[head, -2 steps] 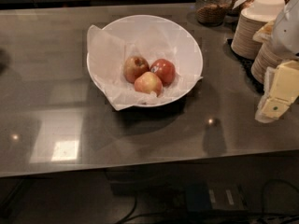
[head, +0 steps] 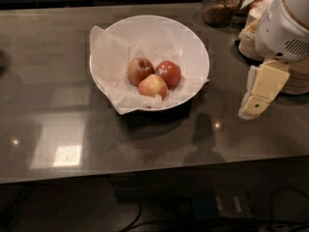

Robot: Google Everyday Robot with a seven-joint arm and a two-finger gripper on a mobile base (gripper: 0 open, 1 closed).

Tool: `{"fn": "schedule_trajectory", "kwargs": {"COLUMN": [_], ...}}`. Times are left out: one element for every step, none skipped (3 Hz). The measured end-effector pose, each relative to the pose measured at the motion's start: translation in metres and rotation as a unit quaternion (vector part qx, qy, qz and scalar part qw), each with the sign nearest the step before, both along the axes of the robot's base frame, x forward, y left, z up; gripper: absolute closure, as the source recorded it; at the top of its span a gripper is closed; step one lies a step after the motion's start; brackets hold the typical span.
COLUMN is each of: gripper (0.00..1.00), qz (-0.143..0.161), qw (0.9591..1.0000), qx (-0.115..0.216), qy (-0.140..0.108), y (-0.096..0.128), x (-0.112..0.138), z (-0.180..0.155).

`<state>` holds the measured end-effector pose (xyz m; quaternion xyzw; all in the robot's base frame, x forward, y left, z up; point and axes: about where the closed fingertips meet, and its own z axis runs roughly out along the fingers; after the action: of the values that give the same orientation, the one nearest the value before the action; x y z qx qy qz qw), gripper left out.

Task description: Pick apple from white bowl

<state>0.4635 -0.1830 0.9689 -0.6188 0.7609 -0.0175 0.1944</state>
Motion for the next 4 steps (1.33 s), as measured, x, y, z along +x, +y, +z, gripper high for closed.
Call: {"fn": "schedule_trajectory", "kwargs": {"gripper": [0.0, 0.0, 0.0, 0.0], "qz": [0.038, 0.081, 0.081, 0.08], "qw": [0.9988, 0.9951, 0.9951, 0.9926], "qx": [0.025, 0.048, 0.049, 0.081], "qy": [-0.018, -0.028, -0.028, -0.042], "y": [0.048, 0.092, 0.092, 0.103], "x": [0.031, 0.05, 0.05, 0.063], "z": [-0.001, 0.006, 0.006, -0.003]}}
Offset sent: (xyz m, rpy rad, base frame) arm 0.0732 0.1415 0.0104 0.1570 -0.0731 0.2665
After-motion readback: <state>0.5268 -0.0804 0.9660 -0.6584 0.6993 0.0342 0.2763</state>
